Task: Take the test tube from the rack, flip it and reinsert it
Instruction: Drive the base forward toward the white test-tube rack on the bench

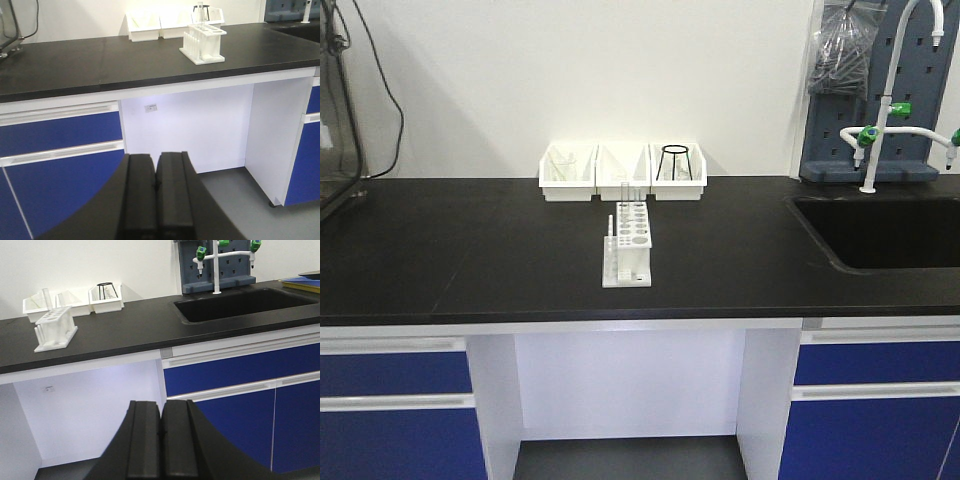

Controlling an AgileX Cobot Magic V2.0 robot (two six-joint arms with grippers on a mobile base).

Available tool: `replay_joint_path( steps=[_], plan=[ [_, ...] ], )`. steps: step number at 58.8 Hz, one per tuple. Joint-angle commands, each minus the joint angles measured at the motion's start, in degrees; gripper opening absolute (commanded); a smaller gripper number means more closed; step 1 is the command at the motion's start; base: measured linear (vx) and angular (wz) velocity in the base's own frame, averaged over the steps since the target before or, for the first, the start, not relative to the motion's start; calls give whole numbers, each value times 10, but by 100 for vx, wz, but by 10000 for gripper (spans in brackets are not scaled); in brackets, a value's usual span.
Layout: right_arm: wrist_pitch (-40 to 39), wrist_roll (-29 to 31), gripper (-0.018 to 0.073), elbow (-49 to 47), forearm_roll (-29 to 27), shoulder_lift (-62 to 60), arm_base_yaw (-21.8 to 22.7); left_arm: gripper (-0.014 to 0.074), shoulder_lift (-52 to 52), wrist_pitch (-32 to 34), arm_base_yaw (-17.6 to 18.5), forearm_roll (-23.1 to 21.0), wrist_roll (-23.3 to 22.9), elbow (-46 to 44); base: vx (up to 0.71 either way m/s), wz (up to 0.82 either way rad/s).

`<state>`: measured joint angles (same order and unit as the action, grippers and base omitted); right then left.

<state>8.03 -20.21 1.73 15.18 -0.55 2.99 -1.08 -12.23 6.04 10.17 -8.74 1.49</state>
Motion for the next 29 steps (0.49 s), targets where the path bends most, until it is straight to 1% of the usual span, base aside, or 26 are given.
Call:
replay_joint_path(
  steps=[1, 14, 29],
  plan=[
    [-45, 5, -10, 2, 3, -8, 3, -6, -4, 47, 0, -3, -5, -2, 26, -10],
    [-45, 5, -10, 2, 3, -8, 3, -6, -4, 47, 0, -3, -5, -2, 30, -3],
    [-45, 5, -10, 2, 3, -8, 3, -6, -4, 47, 0, -3, -5, -2, 40, 5]
  ],
)
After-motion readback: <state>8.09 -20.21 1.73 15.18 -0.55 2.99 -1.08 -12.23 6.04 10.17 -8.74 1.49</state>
